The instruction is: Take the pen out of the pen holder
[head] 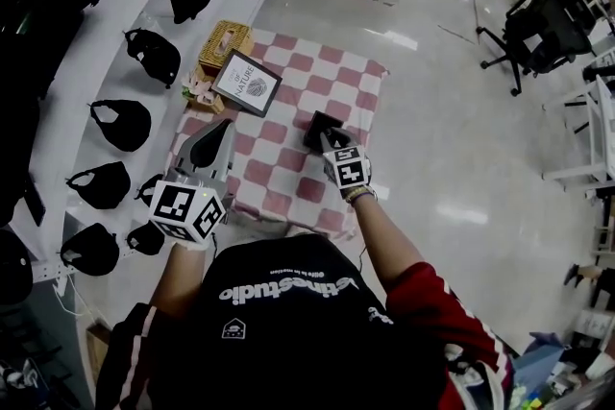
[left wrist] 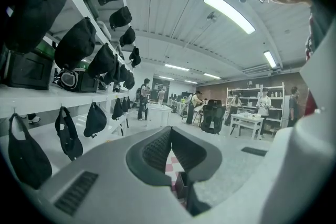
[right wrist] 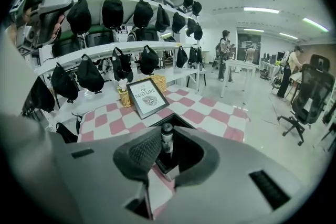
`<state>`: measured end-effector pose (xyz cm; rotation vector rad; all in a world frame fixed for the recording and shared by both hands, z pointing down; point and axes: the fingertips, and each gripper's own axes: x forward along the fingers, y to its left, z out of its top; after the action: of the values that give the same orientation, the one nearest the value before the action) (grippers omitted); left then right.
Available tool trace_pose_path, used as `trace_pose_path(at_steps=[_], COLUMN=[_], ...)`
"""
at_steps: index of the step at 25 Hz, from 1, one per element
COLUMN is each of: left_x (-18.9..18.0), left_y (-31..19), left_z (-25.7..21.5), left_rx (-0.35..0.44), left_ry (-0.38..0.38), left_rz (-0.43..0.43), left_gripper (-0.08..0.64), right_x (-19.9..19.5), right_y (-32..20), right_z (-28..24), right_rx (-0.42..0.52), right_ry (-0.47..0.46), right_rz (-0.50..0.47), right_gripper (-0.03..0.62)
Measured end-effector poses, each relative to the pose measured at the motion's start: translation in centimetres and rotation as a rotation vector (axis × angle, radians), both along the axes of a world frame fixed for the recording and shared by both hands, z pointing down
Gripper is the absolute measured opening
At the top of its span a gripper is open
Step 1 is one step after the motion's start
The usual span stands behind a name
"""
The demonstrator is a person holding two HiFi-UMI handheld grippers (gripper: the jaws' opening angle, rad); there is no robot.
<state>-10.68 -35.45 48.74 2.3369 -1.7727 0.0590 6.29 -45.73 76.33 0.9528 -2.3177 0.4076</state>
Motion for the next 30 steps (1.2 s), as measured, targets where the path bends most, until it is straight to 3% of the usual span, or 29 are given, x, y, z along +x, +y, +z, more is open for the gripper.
trace_pose_path(at_steps=[17, 30], left_x=[-1.1, 1.6], left_y=[0.5, 1.2], left_z=[-3.4, -5.4], left_rx=[0.067, 0.090], left_ry=[0.041, 0.065], left_rz=[0.063, 0.202], left_gripper=[0.006, 0.006], right_x=[1.1, 1.7], right_y=[-0.1, 4.1], right_z=[-8.7, -18.1], right_rx=[0.121, 0.211], right_ry=[-0.064, -0.166], right_rz=[0.127, 0.213], right_gripper=[0.074, 0.074])
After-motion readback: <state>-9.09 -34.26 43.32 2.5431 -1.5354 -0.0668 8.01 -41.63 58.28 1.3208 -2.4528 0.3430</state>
